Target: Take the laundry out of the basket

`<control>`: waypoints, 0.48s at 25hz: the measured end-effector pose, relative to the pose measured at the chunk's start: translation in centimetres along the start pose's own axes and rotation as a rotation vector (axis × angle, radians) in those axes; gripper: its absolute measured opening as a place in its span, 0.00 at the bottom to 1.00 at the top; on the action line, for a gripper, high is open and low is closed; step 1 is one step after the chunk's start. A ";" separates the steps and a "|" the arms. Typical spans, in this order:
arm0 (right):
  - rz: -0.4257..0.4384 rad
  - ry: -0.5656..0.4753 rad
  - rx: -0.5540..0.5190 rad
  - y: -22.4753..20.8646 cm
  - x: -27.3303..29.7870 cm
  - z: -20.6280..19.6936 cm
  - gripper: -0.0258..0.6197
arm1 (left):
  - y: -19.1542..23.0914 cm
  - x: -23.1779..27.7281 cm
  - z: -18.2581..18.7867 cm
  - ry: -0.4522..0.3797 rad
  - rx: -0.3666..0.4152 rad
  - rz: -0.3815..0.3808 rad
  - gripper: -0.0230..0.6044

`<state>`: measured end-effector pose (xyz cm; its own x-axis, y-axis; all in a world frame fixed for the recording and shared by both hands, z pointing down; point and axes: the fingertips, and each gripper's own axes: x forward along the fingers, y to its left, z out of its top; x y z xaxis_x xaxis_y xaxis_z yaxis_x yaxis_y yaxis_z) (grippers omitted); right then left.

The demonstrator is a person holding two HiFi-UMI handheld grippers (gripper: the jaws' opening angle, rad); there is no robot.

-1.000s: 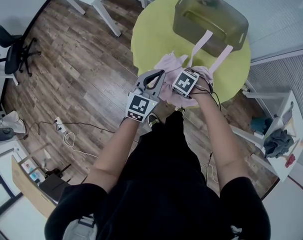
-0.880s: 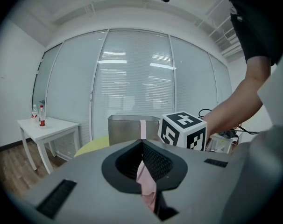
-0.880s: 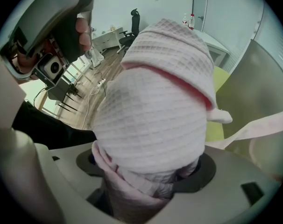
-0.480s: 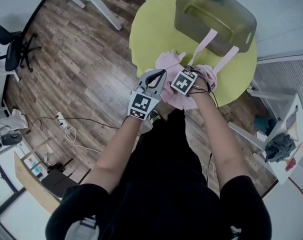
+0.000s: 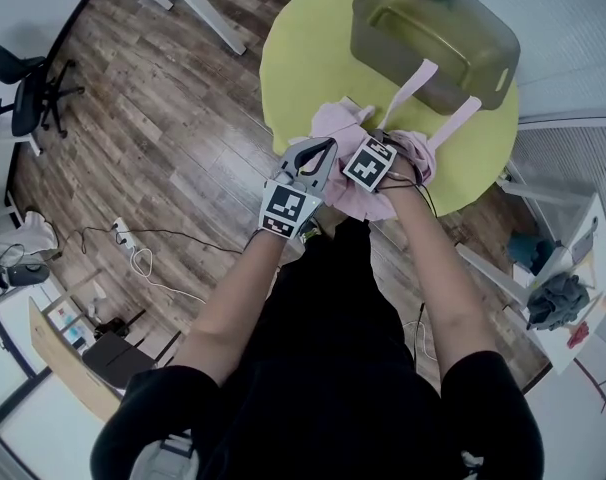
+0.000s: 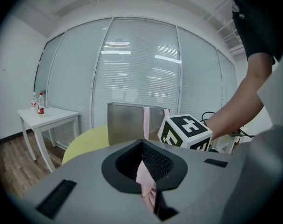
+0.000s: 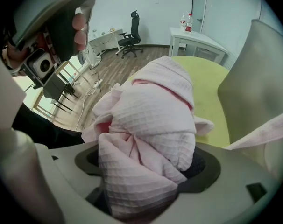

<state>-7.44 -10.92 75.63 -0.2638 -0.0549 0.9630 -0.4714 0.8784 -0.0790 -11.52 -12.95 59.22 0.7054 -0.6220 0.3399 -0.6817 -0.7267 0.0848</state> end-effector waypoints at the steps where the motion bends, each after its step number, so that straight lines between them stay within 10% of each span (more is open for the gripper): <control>1: 0.004 -0.005 0.002 0.0 -0.3 0.0 0.68 | 0.0 0.1 0.1 0.000 -0.001 0.000 0.04; 12: -0.021 -0.040 -0.018 -0.5 -4.4 0.2 0.68 | -0.2 -0.1 1.9 -0.018 -0.007 0.012 0.04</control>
<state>-6.20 -11.23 71.34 -0.2876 -0.0919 0.9533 -0.4621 0.8852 -0.0541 -11.08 -13.30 57.42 0.7006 -0.6356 0.3243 -0.6914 -0.7171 0.0879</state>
